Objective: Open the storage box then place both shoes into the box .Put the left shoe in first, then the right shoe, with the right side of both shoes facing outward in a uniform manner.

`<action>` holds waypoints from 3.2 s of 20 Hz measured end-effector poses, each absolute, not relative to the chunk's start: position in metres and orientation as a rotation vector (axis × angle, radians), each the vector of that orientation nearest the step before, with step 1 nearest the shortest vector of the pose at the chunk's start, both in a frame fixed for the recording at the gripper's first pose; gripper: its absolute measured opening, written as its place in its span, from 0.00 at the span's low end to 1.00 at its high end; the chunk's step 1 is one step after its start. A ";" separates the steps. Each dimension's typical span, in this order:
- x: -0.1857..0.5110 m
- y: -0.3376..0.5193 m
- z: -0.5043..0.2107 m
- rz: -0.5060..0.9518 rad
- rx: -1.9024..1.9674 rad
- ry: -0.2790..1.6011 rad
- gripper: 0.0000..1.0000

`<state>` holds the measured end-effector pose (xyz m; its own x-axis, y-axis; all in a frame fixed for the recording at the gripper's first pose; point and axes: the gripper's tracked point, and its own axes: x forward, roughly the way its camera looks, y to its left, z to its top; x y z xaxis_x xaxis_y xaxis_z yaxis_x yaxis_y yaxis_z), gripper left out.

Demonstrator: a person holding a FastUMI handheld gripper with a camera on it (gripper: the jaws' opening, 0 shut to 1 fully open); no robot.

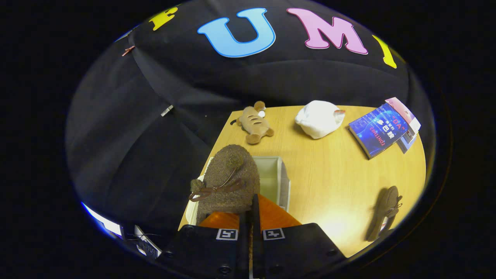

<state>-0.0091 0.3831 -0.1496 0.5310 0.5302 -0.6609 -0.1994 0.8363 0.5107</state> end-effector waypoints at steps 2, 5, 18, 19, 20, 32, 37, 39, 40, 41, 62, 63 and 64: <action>-0.006 0.401 -0.165 0.428 0.377 0.942 0.09; -0.010 0.423 -0.190 0.410 0.340 1.009 0.09; -0.035 0.469 -0.248 0.425 0.319 1.264 0.09; -0.034 0.470 -0.249 0.428 0.325 1.265 0.09; -0.035 0.473 -0.249 0.442 0.339 1.266 0.09; -0.055 0.470 -0.190 0.727 0.389 1.085 0.67; -0.052 0.401 -0.149 0.776 0.362 0.857 0.92; -0.052 0.367 -0.137 0.776 0.352 0.788 0.96; -0.053 0.347 -0.134 0.765 0.341 0.753 0.96; -0.052 0.326 -0.131 0.748 0.326 0.716 0.97; -0.114 -0.028 -0.376 0.213 0.008 0.947 0.89; -0.109 -0.028 -0.383 0.207 0.010 0.952 0.85; -0.103 -0.028 -0.390 0.202 0.008 0.961 0.84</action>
<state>-0.1032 -0.0282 -0.3903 0.5555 0.1743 -0.8131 -0.1670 0.9812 0.0963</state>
